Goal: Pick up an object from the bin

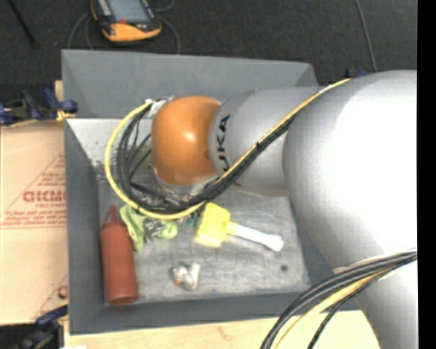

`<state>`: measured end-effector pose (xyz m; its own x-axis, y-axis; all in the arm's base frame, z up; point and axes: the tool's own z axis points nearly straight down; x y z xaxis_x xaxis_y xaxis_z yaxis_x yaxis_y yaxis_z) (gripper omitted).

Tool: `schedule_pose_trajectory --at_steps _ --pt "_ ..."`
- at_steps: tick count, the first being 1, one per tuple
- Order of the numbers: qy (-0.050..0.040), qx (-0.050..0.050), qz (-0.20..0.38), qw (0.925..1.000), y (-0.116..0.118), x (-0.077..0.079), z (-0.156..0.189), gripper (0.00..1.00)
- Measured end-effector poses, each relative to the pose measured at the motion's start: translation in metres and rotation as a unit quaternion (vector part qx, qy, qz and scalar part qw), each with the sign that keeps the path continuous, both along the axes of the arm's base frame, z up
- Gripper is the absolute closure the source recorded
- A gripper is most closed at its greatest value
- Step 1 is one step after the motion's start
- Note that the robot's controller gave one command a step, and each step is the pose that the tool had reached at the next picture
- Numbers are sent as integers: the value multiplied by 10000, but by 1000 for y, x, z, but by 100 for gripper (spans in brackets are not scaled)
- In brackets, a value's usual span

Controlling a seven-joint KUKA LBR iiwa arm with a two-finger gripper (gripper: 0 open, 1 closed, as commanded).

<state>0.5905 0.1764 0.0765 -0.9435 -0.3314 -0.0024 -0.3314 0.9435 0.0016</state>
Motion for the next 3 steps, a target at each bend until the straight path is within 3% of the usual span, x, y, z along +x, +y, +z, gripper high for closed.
schedule_pose_trajectory --at_steps 3 --pt "2 0 -12 10000 0 0 0 100"
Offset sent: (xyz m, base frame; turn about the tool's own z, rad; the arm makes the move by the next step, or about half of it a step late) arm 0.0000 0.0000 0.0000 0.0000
